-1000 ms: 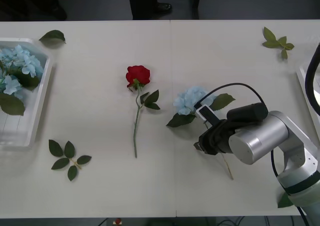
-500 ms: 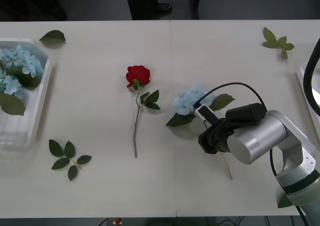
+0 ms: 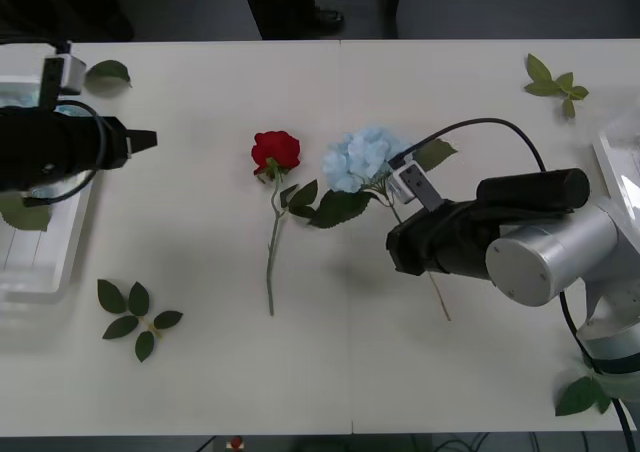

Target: Place the red flowers into the right box and the blue flowers into the left box. If a person shows an open palm, hand one flower to the person first, then continue sorting.

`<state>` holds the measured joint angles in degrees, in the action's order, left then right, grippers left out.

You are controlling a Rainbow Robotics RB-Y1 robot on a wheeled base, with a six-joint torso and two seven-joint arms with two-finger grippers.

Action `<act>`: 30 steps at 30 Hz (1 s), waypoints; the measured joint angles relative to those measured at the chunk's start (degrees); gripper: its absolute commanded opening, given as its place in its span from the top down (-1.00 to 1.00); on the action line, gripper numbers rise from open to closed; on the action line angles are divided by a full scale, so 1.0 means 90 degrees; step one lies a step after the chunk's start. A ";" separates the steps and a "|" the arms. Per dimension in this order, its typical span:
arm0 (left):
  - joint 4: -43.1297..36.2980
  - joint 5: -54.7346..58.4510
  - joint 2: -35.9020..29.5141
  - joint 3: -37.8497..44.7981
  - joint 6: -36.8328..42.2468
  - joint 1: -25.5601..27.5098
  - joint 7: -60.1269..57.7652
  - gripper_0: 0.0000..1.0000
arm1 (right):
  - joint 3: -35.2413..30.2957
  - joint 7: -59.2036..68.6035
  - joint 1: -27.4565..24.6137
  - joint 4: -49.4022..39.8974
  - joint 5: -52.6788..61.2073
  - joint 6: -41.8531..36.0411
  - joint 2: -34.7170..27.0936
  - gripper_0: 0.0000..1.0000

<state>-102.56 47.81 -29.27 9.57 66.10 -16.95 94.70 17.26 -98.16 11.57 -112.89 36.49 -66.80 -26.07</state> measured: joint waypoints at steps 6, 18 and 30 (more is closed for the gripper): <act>0.0001 0.1503 0.0527 -0.0098 0.0246 0.0011 0.1498 -1.00 | -0.0502 0.0000 0.0113 -0.0117 0.1230 0.0000 0.0005 1.00; 0.0000 0.5114 0.0641 -0.0091 0.0547 0.1036 0.4516 -1.00 | -0.1446 -0.0001 0.0544 -0.0117 0.4371 -0.0001 0.0021 1.00; 0.0000 0.6506 0.0798 -0.1869 -0.0602 0.1930 0.6570 -1.00 | -0.1757 0.0000 0.0854 -0.0117 0.5913 -0.0001 0.0040 1.00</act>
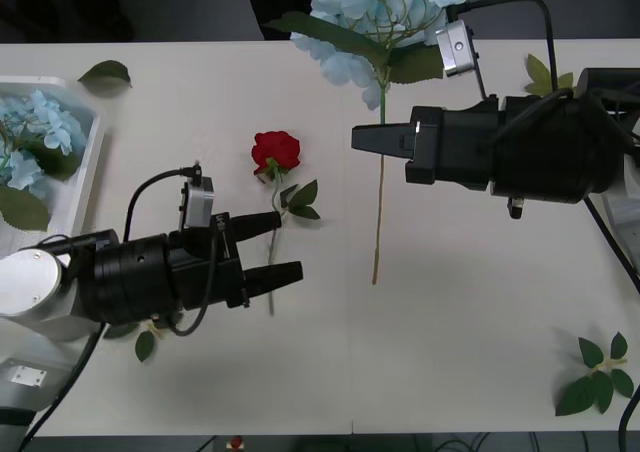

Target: Place the red flowers into the right box and the blue flowers into the left box. If a person shows an open palm, hand one flower to the person first, then continue sorting.

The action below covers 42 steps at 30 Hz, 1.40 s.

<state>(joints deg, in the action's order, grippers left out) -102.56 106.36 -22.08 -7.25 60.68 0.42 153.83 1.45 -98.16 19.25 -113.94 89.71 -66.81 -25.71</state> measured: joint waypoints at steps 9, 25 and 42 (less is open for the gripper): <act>-0.0039 0.0149 0.0565 -0.0846 -0.0825 0.0074 -0.0024 -1.00 | 0.0001 0.0000 0.0000 0.0000 0.0014 0.0000 0.0000 1.00; -0.0518 0.0112 0.0782 -0.1959 -0.2496 0.0069 -0.0024 0.72 | 0.0001 0.0000 0.0000 0.0000 0.0118 0.0000 0.0001 1.00; -0.0518 -0.0290 0.0846 -0.2353 -0.3186 -0.0254 -0.0047 1.00 | 0.0001 0.0000 -0.0001 0.0000 0.0140 -0.0003 0.0001 0.01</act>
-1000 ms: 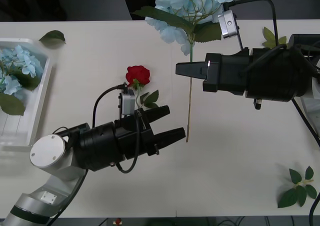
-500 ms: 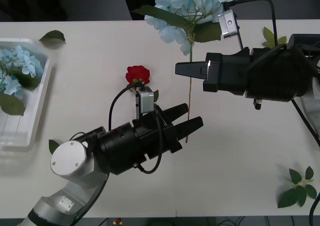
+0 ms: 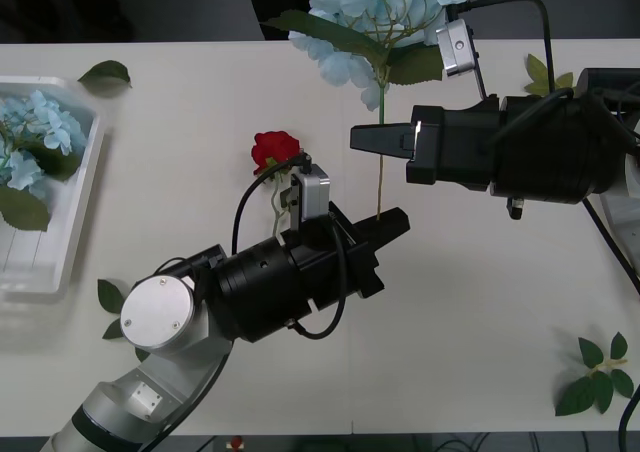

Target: Place the red flowers into the right box and the blue flowers into the left box. If a person shows an open palm, hand one flower to the person first, then continue sorting.

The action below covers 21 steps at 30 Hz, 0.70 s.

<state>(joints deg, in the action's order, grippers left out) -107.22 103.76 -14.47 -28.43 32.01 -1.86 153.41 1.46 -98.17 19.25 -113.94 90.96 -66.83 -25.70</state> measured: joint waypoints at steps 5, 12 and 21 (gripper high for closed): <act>0.0000 0.0000 0.0000 0.0000 0.0000 0.0000 -0.0009 1.00 | 0.0000 -0.0001 0.0000 0.0000 0.0087 0.0026 0.0000 -1.00; 0.0000 -0.0017 -0.0010 0.0374 0.0233 0.0000 -0.0548 1.00 | 0.0000 -0.0004 0.0000 0.0000 0.0093 0.0130 0.0002 -1.00; 0.0000 -0.1467 -0.0383 0.2286 0.1111 -0.0065 -0.2595 1.00 | -0.0009 -0.0095 0.0000 0.0000 0.0189 0.0132 0.0003 -1.00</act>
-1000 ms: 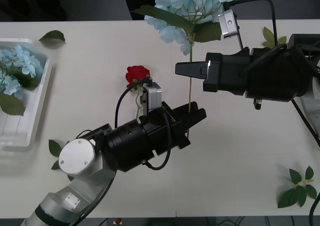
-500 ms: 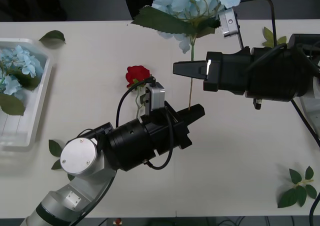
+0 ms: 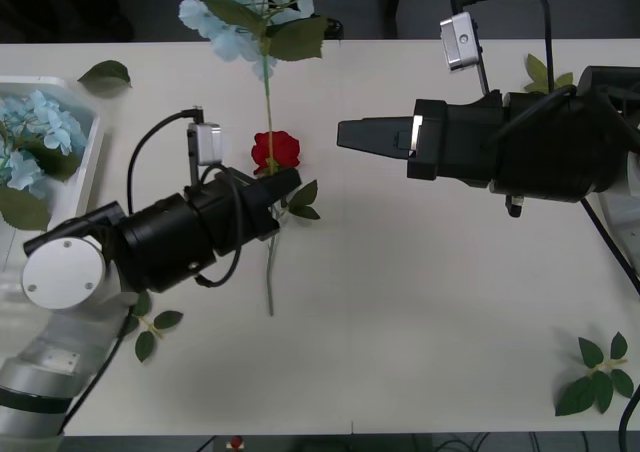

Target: Place the red flowers into the right box and the blue flowers into the left box. If a person shows an open palm, hand one flower to the person first, then continue sorting.

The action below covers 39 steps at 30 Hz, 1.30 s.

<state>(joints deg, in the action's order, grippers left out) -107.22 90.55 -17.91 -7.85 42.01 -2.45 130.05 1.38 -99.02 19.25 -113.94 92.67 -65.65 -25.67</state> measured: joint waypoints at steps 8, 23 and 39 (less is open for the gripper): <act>0.0000 -0.1773 -0.0376 0.2081 0.1976 -0.0448 -0.2584 1.00 | -0.0912 -0.0598 0.0000 0.0000 -0.0167 -0.0769 0.0076 -1.00; -0.0004 -0.6259 -0.1081 0.4174 0.4140 -0.1067 -0.4199 1.00 | -0.2675 -0.2915 0.0000 0.0000 -0.1379 -0.3238 0.0185 -1.00; 0.0042 -0.7778 -0.1308 0.4594 0.3881 -0.0635 -0.4199 1.00 | -0.2821 -0.5184 -0.0001 0.1001 -0.2027 -0.3787 -0.0935 -1.00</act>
<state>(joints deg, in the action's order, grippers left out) -106.84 20.55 -29.68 33.49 76.94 -8.17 92.26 -24.00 -145.68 19.24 -104.93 74.42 -99.73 -34.08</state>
